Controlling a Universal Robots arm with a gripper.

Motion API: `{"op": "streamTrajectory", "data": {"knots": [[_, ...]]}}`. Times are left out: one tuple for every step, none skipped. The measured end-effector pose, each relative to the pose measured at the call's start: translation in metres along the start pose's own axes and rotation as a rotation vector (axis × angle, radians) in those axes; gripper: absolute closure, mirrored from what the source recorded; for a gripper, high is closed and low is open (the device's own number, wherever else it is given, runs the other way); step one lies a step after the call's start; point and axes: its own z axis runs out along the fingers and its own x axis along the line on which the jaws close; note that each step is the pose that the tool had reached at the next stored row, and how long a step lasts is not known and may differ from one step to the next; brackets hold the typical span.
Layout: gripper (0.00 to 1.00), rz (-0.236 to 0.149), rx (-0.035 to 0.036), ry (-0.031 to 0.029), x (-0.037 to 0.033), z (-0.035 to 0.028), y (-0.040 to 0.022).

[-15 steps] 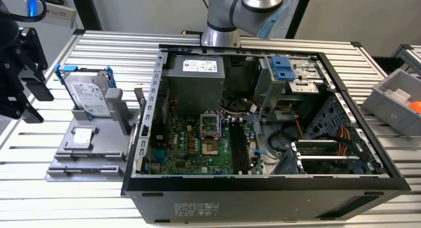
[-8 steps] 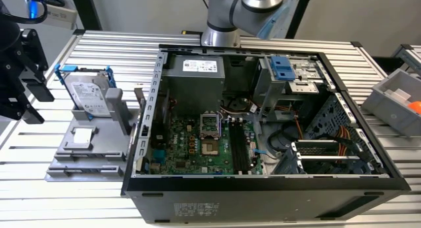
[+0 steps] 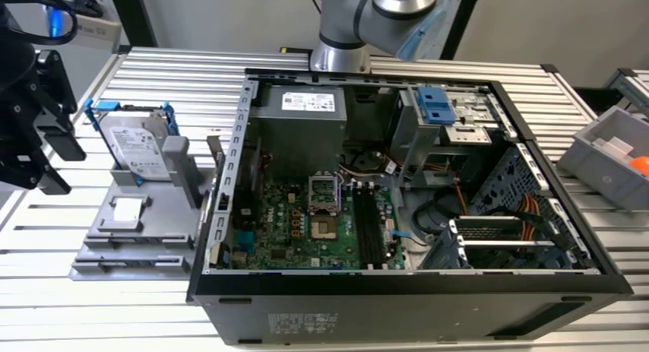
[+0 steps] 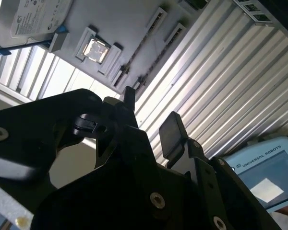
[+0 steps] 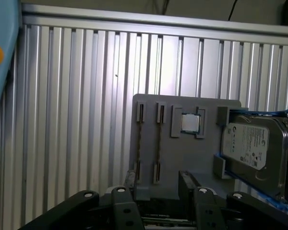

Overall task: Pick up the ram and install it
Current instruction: 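Pick up the ram and move it above insertion slot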

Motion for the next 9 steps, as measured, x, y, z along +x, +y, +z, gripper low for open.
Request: {"op": "streamTrajectory", "data": {"knots": [[0.00, 0.000, 0.0001, -0.0001, 0.0000, 0.0008, 0.0000], [0.00, 0.000, 0.0000, 0.0000, 0.0001, 0.0015, 0.0000], [0.00, 0.000, 0.0000, -0.0001, 0.0001, 0.0022, 0.0000], [0.00, 0.000, -0.0001, 0.0000, 0.0001, 0.0028, 0.0000], [0.00, 0.000, 0.0000, 0.0000, 0.0002, 0.0034, 0.0000], [0.00, 0.000, 0.0000, -0.0001, 0.0002, 0.0043, -0.0001], [0.00, 0.000, 0.0000, 0.0000, 0.0003, 0.0051, -0.0001], [0.00, 0.000, 0.0001, -0.0001, 0.0003, 0.0061, -0.0001], [0.00, 0.000, 0.0001, -0.0001, 0.0004, 0.0070, -0.0001]]}}
